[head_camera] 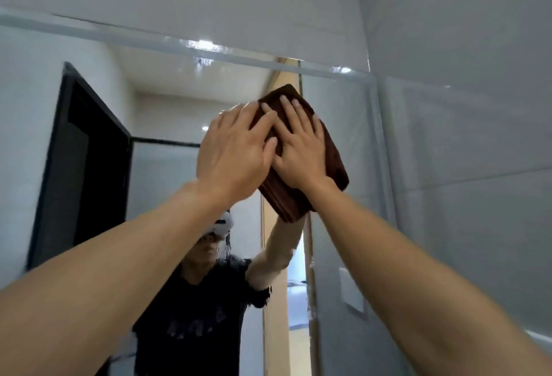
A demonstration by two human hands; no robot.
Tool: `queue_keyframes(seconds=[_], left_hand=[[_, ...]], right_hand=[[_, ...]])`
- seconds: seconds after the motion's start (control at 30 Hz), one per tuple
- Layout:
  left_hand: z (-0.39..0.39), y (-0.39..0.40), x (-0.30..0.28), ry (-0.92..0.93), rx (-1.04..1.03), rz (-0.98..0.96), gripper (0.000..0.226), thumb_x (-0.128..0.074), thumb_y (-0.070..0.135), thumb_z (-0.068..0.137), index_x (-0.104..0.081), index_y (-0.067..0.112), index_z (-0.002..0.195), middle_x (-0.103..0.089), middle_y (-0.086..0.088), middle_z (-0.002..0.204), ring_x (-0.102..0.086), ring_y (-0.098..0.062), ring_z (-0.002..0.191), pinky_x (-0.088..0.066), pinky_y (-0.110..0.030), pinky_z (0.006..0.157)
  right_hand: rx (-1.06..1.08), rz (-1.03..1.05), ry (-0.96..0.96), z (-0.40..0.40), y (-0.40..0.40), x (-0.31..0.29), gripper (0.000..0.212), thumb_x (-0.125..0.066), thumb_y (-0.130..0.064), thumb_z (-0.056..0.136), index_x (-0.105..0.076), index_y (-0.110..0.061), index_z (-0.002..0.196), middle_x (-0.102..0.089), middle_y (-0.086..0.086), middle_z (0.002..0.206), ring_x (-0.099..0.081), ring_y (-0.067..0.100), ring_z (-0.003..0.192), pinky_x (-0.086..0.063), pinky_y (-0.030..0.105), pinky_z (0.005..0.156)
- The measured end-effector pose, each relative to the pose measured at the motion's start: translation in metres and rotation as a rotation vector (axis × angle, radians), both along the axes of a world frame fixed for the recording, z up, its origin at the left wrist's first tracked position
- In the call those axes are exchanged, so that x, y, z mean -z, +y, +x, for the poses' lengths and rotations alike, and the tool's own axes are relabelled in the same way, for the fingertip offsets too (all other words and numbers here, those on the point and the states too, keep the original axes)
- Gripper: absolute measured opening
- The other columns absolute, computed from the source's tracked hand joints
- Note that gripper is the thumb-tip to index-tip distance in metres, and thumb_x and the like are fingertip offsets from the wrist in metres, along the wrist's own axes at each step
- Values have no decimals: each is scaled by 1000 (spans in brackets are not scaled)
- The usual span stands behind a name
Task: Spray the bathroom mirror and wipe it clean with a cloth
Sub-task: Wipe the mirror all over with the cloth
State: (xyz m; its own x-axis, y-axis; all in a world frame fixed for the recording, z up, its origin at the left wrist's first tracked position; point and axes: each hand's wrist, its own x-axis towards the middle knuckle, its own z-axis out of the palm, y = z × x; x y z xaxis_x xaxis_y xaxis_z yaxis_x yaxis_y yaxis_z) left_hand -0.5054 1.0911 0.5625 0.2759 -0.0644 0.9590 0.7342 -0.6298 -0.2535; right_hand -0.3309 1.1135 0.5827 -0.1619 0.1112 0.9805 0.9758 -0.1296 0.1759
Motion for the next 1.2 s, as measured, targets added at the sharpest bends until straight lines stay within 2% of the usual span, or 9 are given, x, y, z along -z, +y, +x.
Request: queue_keyframes(seconds=[0.2,0.37,0.53,0.67,0.8,0.93,1.03,1.1,1.2], left_hand=[[61,-5,-17,46,29,41,48,-36,42,104,-41,24,149,-39,-10,156,-33,-28,146,-24,-45,119],[35,0,-23,33,13,49,50,-35,42,105,-38,25,152,-35,-7,159,-29,-26,148,-20,-43,121],[-14,10,-26,-42,-15,55,48,-39,37,103,-45,19,147,-41,-7,155,-36,-27,143,-26,-41,118],[-61,7,-26,-55,15,102,44,-39,31,96,-58,9,129,-59,-9,129,-54,-28,118,-41,-40,101],[-123,8,-31,-166,329,-10,31,-42,16,100,-61,7,123,-61,-6,115,-56,-18,103,-47,-33,91],[-175,30,-42,-342,503,-301,40,-36,27,103,-58,15,135,-63,0,128,-57,-13,118,-44,-29,105],[-187,41,-44,-393,610,-486,50,-34,38,98,-51,25,144,-56,0,141,-50,-17,132,-36,-39,117],[-177,44,-45,-356,493,-487,47,-35,27,104,-45,22,149,-48,-3,149,-43,-20,138,-30,-33,118],[-144,38,-46,-349,118,-380,47,-39,30,104,-38,20,150,-37,-12,151,-35,-31,138,-33,-42,113]], right_hand=[[74,48,289,117,-35,-6,74,-28,-62,92,-16,-34,159,-12,1,169,-9,23,155,-14,54,123],[53,73,495,110,-33,-16,78,-32,-58,89,-29,-21,157,-7,0,169,-5,22,156,-6,50,125],[47,86,553,34,-12,-37,75,-41,-55,92,-26,-24,159,-5,2,169,-1,24,156,-3,55,124],[-29,52,441,-81,11,-55,73,-37,-55,95,-10,-34,160,0,4,169,3,25,156,0,54,124],[-189,-93,383,-192,25,-71,62,-30,-43,103,-7,-37,160,8,3,169,10,23,155,3,51,124],[-416,-183,398,-251,33,-83,56,-34,-31,105,-17,-32,159,3,-1,170,8,20,156,2,50,124],[-522,-221,439,-251,25,-87,58,-33,-20,105,-15,-23,160,-3,-3,169,1,16,156,-3,45,125],[-638,-263,472,-240,18,-89,59,-32,-19,105,-13,-21,161,-8,0,169,-9,19,155,-9,43,125],[-897,-308,519,-226,6,-89,58,-33,-20,104,-20,-20,160,-24,3,166,-26,20,151,-21,40,124]])
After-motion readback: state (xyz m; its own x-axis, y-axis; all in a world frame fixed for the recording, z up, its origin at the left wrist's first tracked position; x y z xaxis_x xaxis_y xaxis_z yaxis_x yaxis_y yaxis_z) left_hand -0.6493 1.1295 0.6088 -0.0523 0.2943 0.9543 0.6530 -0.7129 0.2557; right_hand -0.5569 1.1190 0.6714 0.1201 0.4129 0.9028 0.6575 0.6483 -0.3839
